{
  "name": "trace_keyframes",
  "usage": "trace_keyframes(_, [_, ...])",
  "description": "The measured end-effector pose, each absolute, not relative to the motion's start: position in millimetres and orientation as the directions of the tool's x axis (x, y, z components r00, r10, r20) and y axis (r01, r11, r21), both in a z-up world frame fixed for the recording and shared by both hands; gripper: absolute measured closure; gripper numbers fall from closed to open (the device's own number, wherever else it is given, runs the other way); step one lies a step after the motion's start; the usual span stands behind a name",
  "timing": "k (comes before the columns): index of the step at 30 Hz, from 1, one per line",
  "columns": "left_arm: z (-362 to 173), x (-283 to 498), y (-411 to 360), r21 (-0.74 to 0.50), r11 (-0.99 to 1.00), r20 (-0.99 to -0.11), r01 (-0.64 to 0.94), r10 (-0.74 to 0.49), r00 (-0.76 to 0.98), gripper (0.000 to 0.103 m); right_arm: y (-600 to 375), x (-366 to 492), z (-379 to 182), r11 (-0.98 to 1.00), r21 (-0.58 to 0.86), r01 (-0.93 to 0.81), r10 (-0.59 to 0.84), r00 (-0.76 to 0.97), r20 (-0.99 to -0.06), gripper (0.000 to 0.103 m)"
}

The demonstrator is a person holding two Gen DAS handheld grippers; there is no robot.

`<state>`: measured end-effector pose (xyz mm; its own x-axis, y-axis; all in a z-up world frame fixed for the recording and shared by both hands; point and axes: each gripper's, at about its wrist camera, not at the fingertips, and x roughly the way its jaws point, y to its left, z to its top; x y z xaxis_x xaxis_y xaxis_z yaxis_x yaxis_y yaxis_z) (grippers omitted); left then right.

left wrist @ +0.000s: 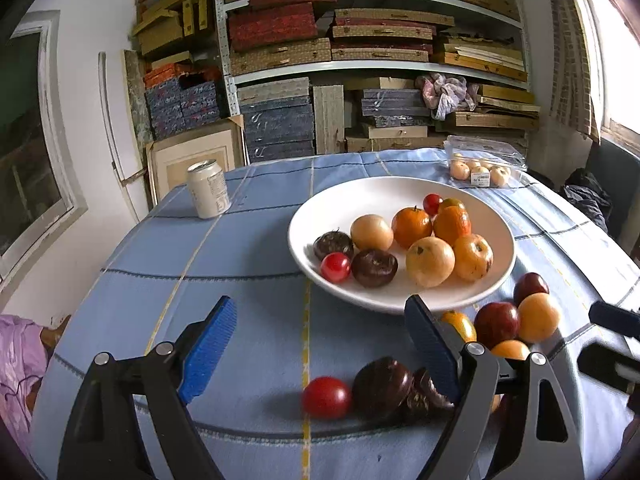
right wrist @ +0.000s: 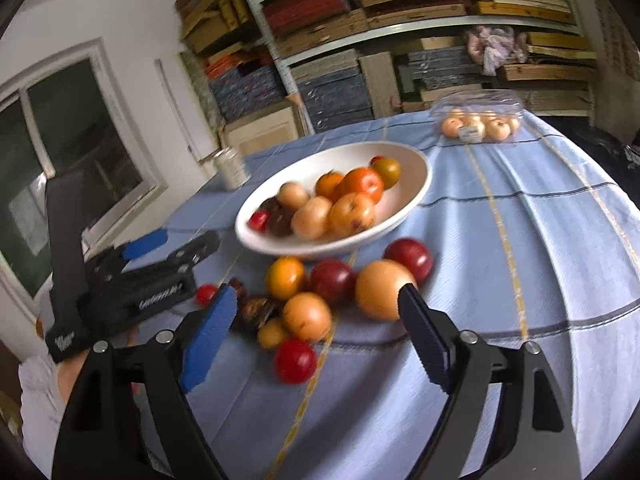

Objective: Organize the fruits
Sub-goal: 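Grasp another red tomato with the left tool while the right tool grasps a red tomato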

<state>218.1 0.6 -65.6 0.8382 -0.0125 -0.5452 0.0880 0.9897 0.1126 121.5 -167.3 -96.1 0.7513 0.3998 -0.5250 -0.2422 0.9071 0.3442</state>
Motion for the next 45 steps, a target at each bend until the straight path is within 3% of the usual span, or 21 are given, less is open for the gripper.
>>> trace_keyframes(4, [-66,215,5,0.100,0.992,-0.553,0.082,-0.013,0.833,0.016,-157,116,-101,0.908,0.324,-0.265,0.408,0.732,-0.546,0.017])
trace_keyframes(8, [-70,211,9,0.092,0.993,-0.562,0.074,-0.009,0.827,0.005,-153,118,-105,0.912,0.313,-0.266,0.405,0.714,-0.571,0.017])
trace_keyframes(19, [-80,205,22,0.064,0.996,-0.601,0.069,-0.017,0.799,0.005,-151,125,-114,0.914,0.316,-0.253,0.400,0.682,-0.613,0.015])
trace_keyframes(32, [-84,194,80,-0.123,0.992,-0.653,-0.020,-0.065,0.755,0.004,-139,136,-124,0.911,0.302,-0.280,0.412,0.621,-0.667,0.017])
trace_keyframes(35, [-81,191,78,-0.121,0.993,-0.647,-0.010,-0.071,0.759,0.004,-131,136,-124,0.911,0.280,-0.302,0.411,0.613,-0.675,0.024])
trace_keyframes(38, [-82,191,73,-0.110,0.994,-0.651,0.008,-0.079,0.755,0.004,-125,138,-128,0.907,0.276,-0.317,0.417,0.586,-0.695,0.037])
trace_keyframes(40, [-82,192,70,-0.102,0.995,-0.654,0.015,-0.078,0.752,0.004,-123,140,-132,0.906,0.279,-0.319,0.418,0.567,-0.709,0.055])
trace_keyframes(43, [-83,192,67,-0.095,0.995,-0.660,0.023,-0.080,0.747,0.004,-126,143,-135,0.902,0.307,-0.305,0.430,0.553,-0.714,0.073])
trace_keyframes(45, [-86,192,65,-0.089,0.995,-0.670,0.039,-0.089,0.737,0.004,-128,144,-135,0.897,0.323,-0.303,0.441,0.551,-0.709,0.073])
